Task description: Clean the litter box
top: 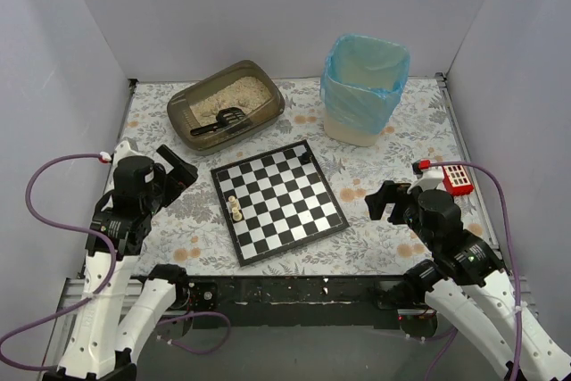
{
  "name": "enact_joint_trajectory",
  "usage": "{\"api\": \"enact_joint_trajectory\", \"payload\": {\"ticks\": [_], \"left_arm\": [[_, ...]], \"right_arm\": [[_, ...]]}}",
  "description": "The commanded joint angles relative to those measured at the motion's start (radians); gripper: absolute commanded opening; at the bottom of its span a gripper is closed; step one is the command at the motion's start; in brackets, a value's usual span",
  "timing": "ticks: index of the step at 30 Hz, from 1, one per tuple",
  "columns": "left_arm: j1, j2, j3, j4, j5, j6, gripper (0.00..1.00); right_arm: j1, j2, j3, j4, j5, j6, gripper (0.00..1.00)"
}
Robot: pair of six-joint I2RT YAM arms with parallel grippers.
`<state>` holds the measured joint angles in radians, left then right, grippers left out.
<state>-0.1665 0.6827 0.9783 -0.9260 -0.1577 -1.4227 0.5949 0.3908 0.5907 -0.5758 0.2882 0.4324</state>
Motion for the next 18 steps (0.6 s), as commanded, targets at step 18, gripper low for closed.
{"api": "enact_joint_trajectory", "payload": {"ticks": [18], "left_arm": [[0.001,-0.060,-0.082,-0.020,0.115,-0.031,0.98]], "right_arm": [[-0.003,0.207,-0.034,0.161,-0.267,-0.046,0.96]]}}
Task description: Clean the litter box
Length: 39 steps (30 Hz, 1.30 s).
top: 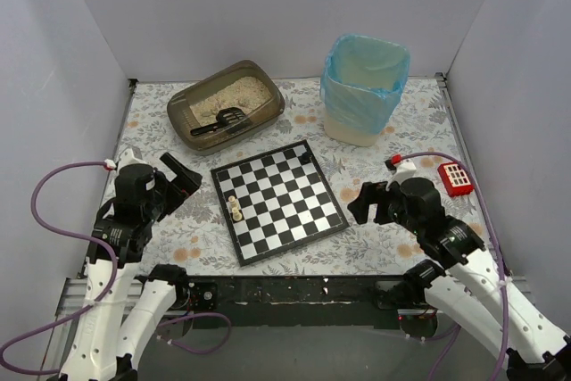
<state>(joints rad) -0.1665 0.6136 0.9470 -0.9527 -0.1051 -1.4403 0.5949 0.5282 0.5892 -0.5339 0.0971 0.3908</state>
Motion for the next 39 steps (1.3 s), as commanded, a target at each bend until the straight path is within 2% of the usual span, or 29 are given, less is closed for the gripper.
{"api": "enact_joint_trajectory", "payload": {"ticks": [1,5,10,14,17,21,24,28,33,39], "left_arm": [[0.001,0.012,-0.071,0.002,0.067,-0.025,0.98],[0.001,0.003,-0.114,0.018,0.093,-0.034,0.98],[0.002,-0.015,-0.106,0.022,0.105,-0.046,0.98],[0.001,-0.040,-0.119,-0.003,0.094,-0.055,0.98],[0.002,-0.046,-0.114,-0.012,0.087,-0.058,0.98],[0.001,-0.049,-0.109,-0.008,0.090,-0.066,0.98],[0.001,-0.052,-0.113,0.005,0.105,-0.068,0.98],[0.001,-0.038,-0.134,0.055,0.163,-0.074,0.98],[0.002,0.005,-0.122,0.058,0.133,-0.066,0.98],[0.001,0.003,-0.113,0.042,0.119,-0.060,0.98]], "right_arm": [[-0.003,0.097,-0.049,0.144,-0.088,-0.004,0.95],[-0.003,0.216,-0.097,0.277,-0.145,-0.026,0.94],[-0.003,0.395,-0.147,0.471,-0.132,-0.020,0.90],[-0.003,0.518,-0.140,0.470,-0.120,-0.006,0.83],[-0.001,0.529,-0.175,0.486,-0.198,0.039,0.79],[0.020,0.483,-0.291,0.609,-0.344,0.189,0.76],[0.109,0.423,-0.341,0.681,-0.340,0.253,0.76],[0.212,0.458,-0.303,0.709,-0.324,0.252,0.76],[0.435,0.605,-0.214,0.797,-0.257,0.266,0.76],[0.638,0.861,-0.054,0.870,-0.192,0.267,0.76]]}}
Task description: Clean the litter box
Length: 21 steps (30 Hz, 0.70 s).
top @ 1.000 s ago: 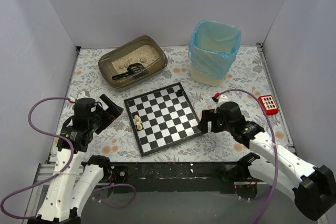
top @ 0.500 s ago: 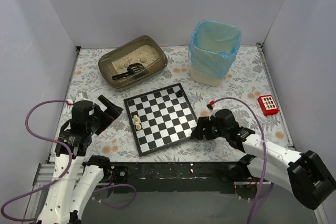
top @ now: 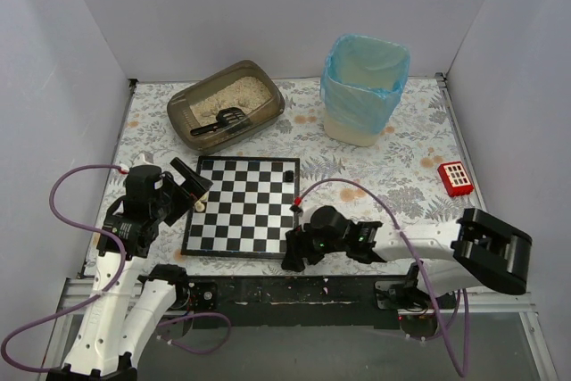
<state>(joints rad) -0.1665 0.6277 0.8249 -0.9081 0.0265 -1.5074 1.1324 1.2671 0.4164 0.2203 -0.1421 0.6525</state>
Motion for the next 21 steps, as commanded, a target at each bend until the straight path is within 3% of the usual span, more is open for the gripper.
{"api": "enact_joint_trajectory", "payload": {"ticks": [1,4,8,15,18,21], "left_arm": [[0.001,-0.013,0.010,-0.006,-0.011,0.009,0.98],[0.001,-0.013,0.020,-0.023,-0.057,0.009,0.98],[0.002,-0.014,0.023,-0.032,-0.062,0.015,0.98],[0.001,-0.002,0.028,0.003,-0.048,0.024,0.98],[0.001,0.006,0.025,0.011,-0.042,0.033,0.98],[0.001,0.004,0.019,0.011,-0.057,0.047,0.98]], "right_arm": [[0.125,0.162,0.151,0.110,0.052,-0.002,0.76],[0.145,0.213,0.199,0.090,0.061,0.001,0.76],[0.145,0.141,0.191,0.006,0.148,-0.008,0.77],[0.084,-0.038,0.194,-0.274,0.380,0.010,0.94],[-0.053,-0.075,0.168,-0.231,0.314,-0.020,0.98],[-0.210,-0.042,0.127,-0.025,0.166,-0.121,0.96]]}}
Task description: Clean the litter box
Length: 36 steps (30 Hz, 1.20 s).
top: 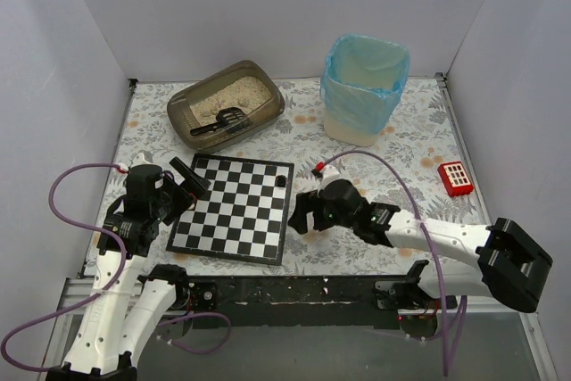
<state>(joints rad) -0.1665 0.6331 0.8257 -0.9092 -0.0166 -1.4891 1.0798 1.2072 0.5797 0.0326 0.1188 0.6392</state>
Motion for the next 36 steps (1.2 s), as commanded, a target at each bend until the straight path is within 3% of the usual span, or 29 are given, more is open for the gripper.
{"api": "enact_joint_trajectory", "payload": {"ticks": [1,5,9,11,18,21,28,36], "left_arm": [[0.002,-0.004,0.012,0.010,-0.028,0.032,0.98],[0.001,-0.004,-0.002,0.004,-0.045,0.039,0.98],[0.001,-0.009,-0.010,0.006,-0.037,0.047,0.98],[0.001,-0.013,-0.016,0.006,-0.040,0.049,0.98],[0.001,-0.016,-0.017,0.010,-0.028,0.049,0.98],[0.001,-0.016,-0.016,0.015,-0.022,0.049,0.98],[0.002,-0.019,-0.016,0.018,-0.025,0.033,0.98],[0.001,-0.001,0.001,0.013,-0.022,0.038,0.98]], "right_arm": [[-0.185,0.041,-0.044,0.240,-0.109,-0.155,0.95],[-0.267,0.208,0.041,0.334,-0.221,-0.257,0.91],[-0.305,0.418,0.161,0.326,-0.272,-0.253,0.77],[-0.307,0.506,0.212,0.316,-0.329,-0.225,0.74],[-0.288,0.706,0.218,0.548,-0.504,0.000,0.61],[-0.238,0.744,0.255,0.546,-0.458,0.063,0.55],[-0.084,0.793,0.386,0.422,-0.148,0.301,0.56],[-0.006,0.943,0.630,0.362,-0.124,0.274,0.57]]}}
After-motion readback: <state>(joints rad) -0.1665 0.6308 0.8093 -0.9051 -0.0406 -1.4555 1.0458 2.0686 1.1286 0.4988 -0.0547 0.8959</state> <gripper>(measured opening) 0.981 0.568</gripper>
